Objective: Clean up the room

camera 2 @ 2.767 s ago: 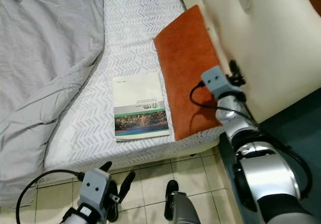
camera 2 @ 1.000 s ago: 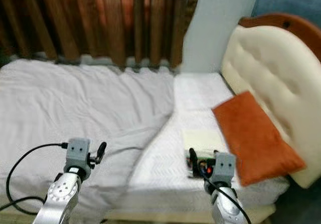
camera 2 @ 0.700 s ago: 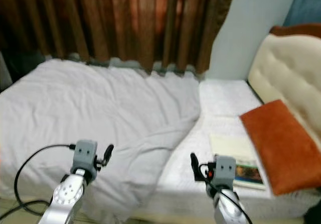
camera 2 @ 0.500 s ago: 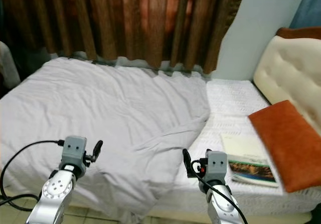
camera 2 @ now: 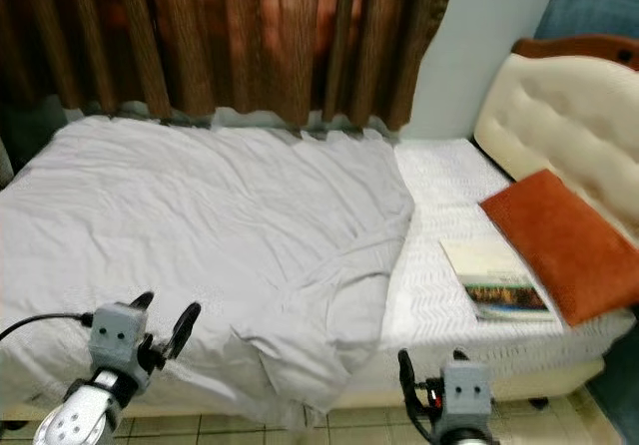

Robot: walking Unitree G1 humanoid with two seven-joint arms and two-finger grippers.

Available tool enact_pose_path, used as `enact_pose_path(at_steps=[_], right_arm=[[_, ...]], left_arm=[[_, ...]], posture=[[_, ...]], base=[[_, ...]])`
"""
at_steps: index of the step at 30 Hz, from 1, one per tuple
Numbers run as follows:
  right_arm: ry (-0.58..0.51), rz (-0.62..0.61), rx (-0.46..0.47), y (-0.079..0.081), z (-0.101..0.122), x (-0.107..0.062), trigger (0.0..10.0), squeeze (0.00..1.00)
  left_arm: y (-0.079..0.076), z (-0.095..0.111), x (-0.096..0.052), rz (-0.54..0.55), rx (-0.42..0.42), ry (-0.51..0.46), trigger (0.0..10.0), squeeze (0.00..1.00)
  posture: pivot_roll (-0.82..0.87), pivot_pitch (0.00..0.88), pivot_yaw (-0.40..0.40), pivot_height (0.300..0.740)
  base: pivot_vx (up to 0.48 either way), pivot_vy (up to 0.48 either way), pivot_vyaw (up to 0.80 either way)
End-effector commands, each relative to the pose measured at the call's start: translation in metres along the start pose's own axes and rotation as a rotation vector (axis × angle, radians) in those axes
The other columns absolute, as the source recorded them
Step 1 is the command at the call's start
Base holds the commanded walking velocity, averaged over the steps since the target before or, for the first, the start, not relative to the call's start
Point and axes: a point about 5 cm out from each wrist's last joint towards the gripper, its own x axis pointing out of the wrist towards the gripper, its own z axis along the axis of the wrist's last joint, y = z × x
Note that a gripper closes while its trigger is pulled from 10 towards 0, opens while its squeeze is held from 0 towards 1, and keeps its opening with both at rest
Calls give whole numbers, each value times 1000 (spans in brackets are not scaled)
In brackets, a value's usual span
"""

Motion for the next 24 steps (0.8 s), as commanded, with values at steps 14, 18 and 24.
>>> enact_pose_path(at_steps=[14,18,24], right_arm=[[-32,34,5,4,19,40,10000,0],[-39,48,3,7,21,45,10000,0],[-35,77,-7,11,22,47,10000,0]], left_arm=[[-8,-5,28,43,-89,52,10000,0],[-10,-6,30,36,-97,65,10000,0],[-4,-9,30,104,-110,77,10000,0]], posture=[[36,0,-63,740],[36,0,-65,740],[38,16,-73,740]], base=[[259,0,-571],[452,0,-400],[446,0,0]])
